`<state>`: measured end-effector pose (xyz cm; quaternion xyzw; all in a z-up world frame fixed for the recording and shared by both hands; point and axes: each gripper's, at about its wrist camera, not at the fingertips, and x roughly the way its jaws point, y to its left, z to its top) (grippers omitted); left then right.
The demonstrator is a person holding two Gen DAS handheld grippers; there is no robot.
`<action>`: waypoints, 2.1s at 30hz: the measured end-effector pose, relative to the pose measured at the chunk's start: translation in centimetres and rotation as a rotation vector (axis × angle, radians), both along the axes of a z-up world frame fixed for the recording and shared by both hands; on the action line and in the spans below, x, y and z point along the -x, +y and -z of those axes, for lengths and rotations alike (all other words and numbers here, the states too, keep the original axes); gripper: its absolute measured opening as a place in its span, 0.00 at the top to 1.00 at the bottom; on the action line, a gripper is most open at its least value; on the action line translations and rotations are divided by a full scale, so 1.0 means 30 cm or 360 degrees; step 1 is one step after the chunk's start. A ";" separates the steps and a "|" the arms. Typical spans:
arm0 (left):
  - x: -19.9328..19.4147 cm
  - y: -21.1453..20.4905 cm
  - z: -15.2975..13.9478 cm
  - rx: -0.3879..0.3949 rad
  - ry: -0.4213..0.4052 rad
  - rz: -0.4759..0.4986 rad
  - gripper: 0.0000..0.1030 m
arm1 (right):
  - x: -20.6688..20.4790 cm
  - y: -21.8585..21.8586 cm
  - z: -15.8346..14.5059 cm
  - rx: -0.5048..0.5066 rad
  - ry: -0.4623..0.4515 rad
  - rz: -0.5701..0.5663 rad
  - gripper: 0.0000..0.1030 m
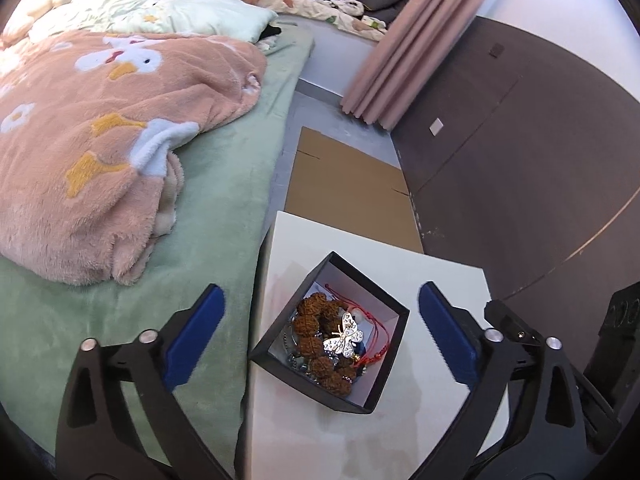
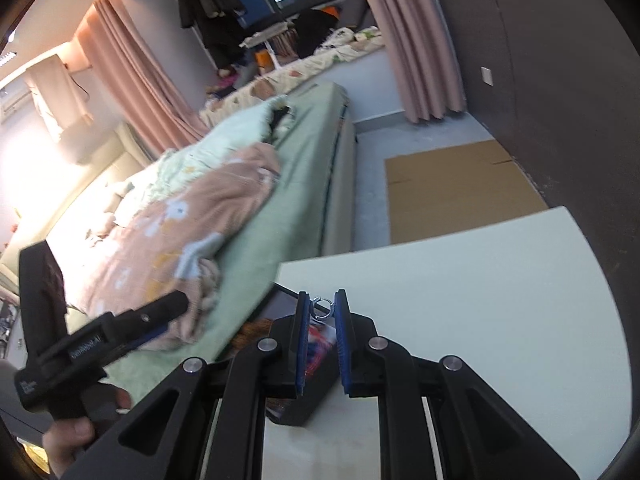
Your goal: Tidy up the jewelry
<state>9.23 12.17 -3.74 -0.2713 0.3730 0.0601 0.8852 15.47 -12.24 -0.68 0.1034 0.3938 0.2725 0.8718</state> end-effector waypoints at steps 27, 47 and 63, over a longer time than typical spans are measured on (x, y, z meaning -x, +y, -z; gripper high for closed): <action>0.030 -0.158 -0.059 -0.0275 -0.0059 0.0098 0.05 | 0.038 -0.165 0.021 0.0096 0.0111 0.0213 0.08; 0.187 -0.298 -0.136 -0.0509 -0.0146 0.0205 0.05 | 0.167 -0.386 -0.073 0.0221 -0.0019 0.0215 0.07; 0.225 -0.353 -0.156 -0.0559 -0.0195 0.0250 0.05 | 0.210 -0.464 -0.051 0.0261 -0.0029 0.0185 0.07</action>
